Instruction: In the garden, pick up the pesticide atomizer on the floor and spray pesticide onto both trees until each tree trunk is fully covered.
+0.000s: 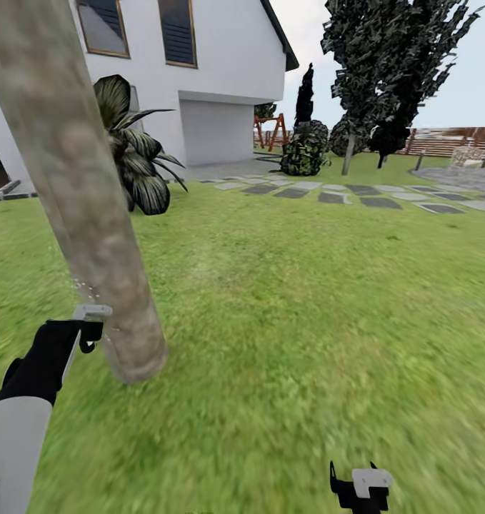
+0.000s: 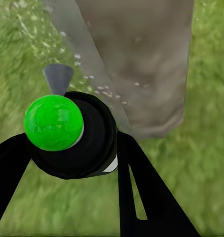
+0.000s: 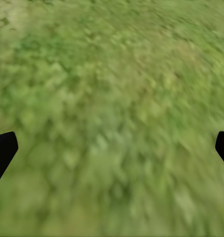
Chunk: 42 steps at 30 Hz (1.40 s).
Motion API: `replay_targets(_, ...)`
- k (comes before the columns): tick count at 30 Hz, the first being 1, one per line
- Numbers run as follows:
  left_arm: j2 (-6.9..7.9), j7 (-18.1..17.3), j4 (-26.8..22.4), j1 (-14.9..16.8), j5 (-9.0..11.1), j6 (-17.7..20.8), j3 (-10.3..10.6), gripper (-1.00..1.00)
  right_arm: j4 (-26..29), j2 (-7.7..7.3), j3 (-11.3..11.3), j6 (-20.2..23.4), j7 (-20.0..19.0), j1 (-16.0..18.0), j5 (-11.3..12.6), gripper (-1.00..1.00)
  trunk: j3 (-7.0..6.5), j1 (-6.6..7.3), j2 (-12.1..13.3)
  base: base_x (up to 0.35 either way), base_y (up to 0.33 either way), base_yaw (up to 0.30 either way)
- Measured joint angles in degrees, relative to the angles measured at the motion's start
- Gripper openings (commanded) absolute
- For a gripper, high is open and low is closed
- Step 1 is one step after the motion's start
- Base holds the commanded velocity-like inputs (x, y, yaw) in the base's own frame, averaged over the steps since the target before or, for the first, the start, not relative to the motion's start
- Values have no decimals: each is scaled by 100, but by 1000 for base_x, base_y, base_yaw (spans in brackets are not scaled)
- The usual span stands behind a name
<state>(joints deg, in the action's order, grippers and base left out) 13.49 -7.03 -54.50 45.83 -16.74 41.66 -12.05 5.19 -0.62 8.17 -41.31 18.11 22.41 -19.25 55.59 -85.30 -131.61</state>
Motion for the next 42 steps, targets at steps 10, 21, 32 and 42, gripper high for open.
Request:
replay_targets(10, -63, 384, 89, -74, -40, -8, 15, -100, -6, -7, 2, 0, 0, 0, 0, 100, 0, 0, 0, 62, -269, 140)
replay_targets(21, 116, 415, 192, -147, -40, -32, -458, -100, 0, -9, 0, 0, 0, 0, 0, 100, 0, 0, 0, 180, -241, 10)
replay_targets(32, 174, 424, 355, -192, -77, -38, -532, -100, 0, 0, 0, 0, 0, 0, 0, 100, 0, 0, 0, 67, -262, 215)
replay_targets(42, -136, 431, 595, -215, -52, -61, -404, -100, -9, -9, 0, 0, 0, 0, 0, 100, 0, 0, 0, 85, -253, 5)
